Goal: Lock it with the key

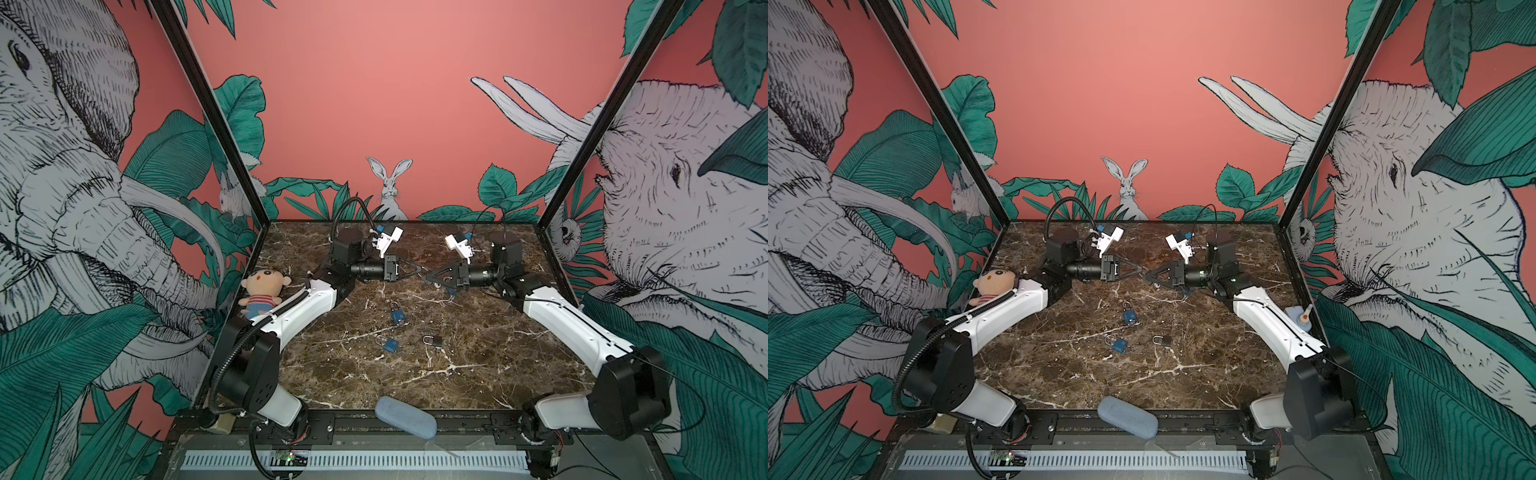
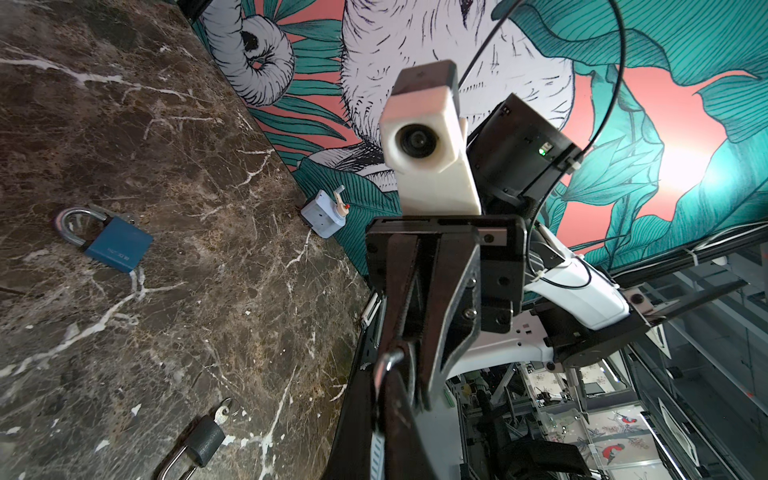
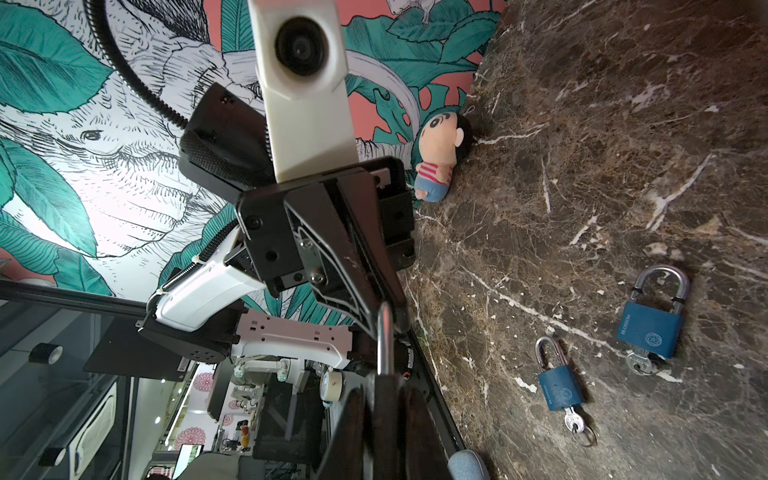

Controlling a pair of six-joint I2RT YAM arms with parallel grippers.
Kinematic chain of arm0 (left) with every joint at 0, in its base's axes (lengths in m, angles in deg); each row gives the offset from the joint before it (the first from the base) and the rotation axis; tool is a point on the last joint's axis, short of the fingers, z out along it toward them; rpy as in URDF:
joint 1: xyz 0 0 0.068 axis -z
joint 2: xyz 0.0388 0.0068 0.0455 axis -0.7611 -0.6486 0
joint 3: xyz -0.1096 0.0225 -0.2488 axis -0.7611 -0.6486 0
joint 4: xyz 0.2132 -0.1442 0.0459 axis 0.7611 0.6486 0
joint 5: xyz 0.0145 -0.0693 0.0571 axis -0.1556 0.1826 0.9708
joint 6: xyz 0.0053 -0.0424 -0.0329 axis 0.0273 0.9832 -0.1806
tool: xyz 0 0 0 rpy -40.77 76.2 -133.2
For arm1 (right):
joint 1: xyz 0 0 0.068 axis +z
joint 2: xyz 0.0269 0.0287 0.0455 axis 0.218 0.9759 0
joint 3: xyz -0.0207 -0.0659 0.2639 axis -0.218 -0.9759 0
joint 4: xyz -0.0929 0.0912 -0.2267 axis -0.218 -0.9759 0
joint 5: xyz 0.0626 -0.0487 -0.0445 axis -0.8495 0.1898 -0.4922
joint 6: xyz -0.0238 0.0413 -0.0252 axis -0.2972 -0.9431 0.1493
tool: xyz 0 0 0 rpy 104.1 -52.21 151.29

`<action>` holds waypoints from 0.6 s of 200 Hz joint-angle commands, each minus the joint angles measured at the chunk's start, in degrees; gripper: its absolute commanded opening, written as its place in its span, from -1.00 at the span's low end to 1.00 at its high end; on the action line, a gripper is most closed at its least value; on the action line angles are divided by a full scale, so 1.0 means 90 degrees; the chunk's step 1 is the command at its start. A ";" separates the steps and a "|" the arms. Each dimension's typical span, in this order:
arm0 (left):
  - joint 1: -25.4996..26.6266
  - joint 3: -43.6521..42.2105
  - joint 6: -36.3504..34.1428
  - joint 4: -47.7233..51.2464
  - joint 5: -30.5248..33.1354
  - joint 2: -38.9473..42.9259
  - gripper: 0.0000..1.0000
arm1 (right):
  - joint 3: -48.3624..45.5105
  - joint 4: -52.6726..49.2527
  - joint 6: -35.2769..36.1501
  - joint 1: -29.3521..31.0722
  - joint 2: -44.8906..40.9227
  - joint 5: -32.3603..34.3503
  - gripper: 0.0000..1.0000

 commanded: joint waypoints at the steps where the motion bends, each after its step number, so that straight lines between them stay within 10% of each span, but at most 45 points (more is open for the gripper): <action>1: 0.0747 -0.0334 -0.0017 0.0636 -0.0506 -0.0009 -1.00 | 0.0470 0.2093 -0.0091 0.0143 0.0025 -0.0064 -1.00; 120: 0.0969 -0.0197 0.0684 -0.0135 -0.0003 -0.0108 -1.00 | 0.0423 0.2389 -0.0140 0.0148 0.0325 -0.0110 -1.00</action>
